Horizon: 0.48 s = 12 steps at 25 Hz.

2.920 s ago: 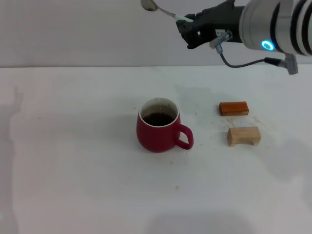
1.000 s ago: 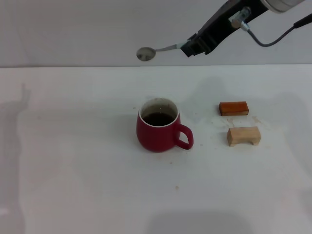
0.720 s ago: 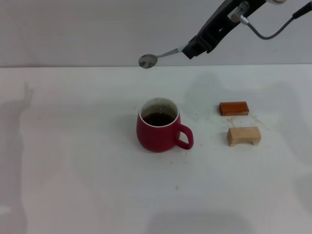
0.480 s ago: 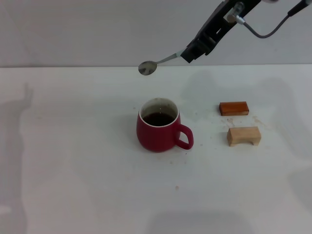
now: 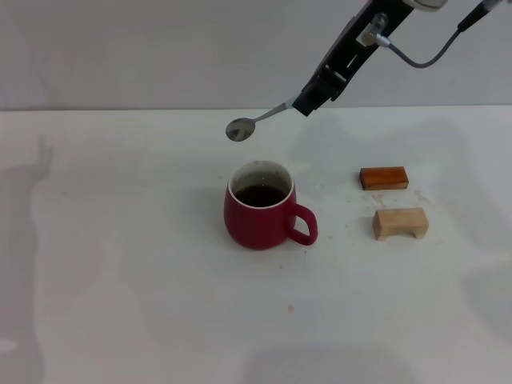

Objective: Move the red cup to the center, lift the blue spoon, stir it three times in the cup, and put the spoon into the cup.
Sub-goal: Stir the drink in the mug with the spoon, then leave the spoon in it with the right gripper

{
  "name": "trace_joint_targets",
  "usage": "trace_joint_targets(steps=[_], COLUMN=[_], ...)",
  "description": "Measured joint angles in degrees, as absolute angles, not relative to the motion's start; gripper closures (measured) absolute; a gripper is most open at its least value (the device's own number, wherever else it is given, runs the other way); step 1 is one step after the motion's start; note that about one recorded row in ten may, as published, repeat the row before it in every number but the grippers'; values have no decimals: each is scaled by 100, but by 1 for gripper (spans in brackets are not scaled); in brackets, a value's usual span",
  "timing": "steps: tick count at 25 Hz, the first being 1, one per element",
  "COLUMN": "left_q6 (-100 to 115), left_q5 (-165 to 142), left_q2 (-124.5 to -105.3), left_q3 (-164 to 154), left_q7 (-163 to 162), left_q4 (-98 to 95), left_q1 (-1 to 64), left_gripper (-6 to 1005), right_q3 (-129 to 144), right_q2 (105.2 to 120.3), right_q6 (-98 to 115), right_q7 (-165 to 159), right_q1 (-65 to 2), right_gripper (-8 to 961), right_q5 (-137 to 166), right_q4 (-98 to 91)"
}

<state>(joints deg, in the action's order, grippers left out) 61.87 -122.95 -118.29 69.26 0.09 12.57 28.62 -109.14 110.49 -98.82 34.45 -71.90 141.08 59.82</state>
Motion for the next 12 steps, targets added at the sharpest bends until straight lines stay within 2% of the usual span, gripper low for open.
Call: trace_joint_targets(steps=[12], left_q6=[6205], left_q5=[-12301], left_q2=[-11830], left_q3=[6901], left_q7=[-3], left_q4=[1264], left_q1=[2829], left_gripper=[138], right_q3=[-10830], right_q2=[11081], right_q6=[-9565], right_q7=[3725], right_q1=[-7311], right_gripper=[751], right_q5=[14376], right_q4=[5268])
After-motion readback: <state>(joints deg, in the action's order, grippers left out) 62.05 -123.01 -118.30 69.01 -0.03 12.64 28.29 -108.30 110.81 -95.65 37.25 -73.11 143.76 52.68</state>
